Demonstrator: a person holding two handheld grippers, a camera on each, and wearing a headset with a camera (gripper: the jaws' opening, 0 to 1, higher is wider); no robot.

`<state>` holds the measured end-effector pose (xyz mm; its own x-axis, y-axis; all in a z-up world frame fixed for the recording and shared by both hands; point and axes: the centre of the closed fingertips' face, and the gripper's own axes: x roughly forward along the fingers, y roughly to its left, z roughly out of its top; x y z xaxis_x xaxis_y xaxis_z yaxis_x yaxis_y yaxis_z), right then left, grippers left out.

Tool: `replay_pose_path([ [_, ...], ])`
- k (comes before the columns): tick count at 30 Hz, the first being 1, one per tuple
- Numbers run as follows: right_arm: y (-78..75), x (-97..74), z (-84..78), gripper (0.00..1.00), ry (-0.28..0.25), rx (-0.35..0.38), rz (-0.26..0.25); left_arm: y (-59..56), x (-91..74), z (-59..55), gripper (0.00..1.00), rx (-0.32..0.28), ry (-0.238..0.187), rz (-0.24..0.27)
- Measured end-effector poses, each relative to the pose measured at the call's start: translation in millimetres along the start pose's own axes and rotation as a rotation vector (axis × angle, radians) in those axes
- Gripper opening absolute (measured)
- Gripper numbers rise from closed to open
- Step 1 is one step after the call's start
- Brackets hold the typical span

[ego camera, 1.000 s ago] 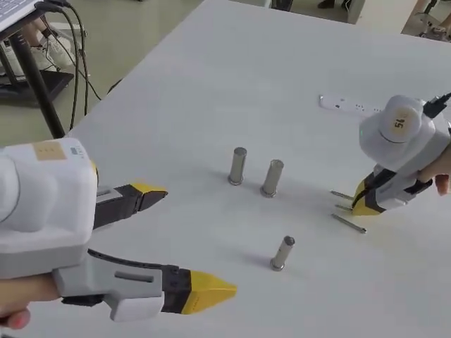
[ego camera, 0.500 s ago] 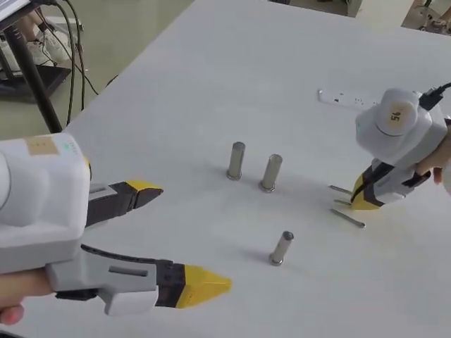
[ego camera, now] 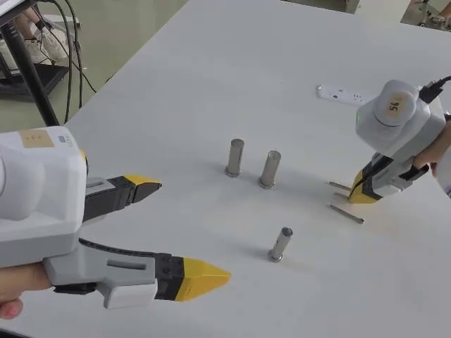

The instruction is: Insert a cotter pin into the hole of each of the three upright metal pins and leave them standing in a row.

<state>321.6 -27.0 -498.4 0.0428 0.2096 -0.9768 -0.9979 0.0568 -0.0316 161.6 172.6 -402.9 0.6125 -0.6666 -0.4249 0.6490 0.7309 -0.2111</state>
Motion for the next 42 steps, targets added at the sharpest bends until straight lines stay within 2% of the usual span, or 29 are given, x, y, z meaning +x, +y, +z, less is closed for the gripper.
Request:
replay_pose_path([
  [3, 0.5, -0.5, 0.7, 0.00, -0.008, 0.030, -0.004, -0.6, 0.5, 0.2, 0.89, -0.001, 0.000, 0.000],
  [11, 1.8, -1.1, 1.4, 0.00, -0.033, 0.036, -0.028, -1.8, 1.4, 1.7, 0.88, 0.006, 0.000, 0.005],
  [17, 2.7, -1.7, 2.6, 0.00, -0.043, 0.048, -0.053, -10.4, 5.9, 4.6, 0.87, 0.011, -0.008, -0.015],
  [23, 4.6, -1.9, 3.9, 0.00, -0.018, 0.015, -0.061, -16.7, 11.2, 7.0, 0.86, 0.024, -0.002, -0.031],
  [32, 2.2, -5.4, 0.7, 0.00, 0.019, -0.026, -0.106, -17.5, 14.2, 14.8, 0.81, 0.018, -0.035, -0.031],
  [35, 4.4, -7.7, -2.4, 0.00, 0.027, -0.031, -0.104, -19.4, 15.8, 16.0, 0.80, 0.018, -0.040, -0.037],
  [42, 3.9, -24.2, 0.7, 0.00, -0.022, -0.016, -0.144, -25.3, 19.6, 16.3, 0.75, 0.024, -0.030, -0.053],
])
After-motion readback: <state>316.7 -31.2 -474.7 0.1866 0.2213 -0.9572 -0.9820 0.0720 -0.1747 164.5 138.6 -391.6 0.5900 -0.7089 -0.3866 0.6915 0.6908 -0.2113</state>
